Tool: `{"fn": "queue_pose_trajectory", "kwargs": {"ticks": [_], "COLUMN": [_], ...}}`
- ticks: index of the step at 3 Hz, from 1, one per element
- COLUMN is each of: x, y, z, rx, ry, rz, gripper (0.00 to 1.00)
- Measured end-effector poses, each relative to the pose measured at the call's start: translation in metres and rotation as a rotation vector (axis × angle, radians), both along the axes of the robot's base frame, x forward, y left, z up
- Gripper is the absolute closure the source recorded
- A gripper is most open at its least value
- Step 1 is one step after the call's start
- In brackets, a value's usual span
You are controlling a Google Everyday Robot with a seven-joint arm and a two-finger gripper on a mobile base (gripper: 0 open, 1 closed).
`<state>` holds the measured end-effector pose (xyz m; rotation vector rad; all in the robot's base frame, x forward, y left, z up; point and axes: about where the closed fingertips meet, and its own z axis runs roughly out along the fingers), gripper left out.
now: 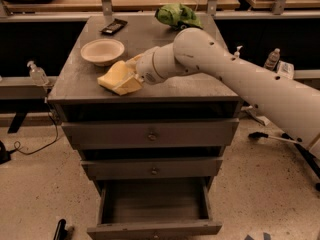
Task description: Place sponge into bottom drawer
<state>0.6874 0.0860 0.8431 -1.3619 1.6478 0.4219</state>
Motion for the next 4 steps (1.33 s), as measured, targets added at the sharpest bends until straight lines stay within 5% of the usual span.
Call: {"fn": "queue_pose_trajectory", "kwargs": {"ticks": [1, 2, 3, 4], "x": [-0.024, -0.056, -0.104, -0.104], "y": [0.015, 0.008, -0.038, -0.038], "z": [0.028, 0.046, 0.012, 0.012], "rx": [0.030, -0.013, -0.096, -0.096], "ry": [-0.064, -0.105, -0.091, -0.091], "rz": [0.062, 0.058, -0.004, -0.004], "gripper": [1.00, 1.00, 1.00, 1.00]}}
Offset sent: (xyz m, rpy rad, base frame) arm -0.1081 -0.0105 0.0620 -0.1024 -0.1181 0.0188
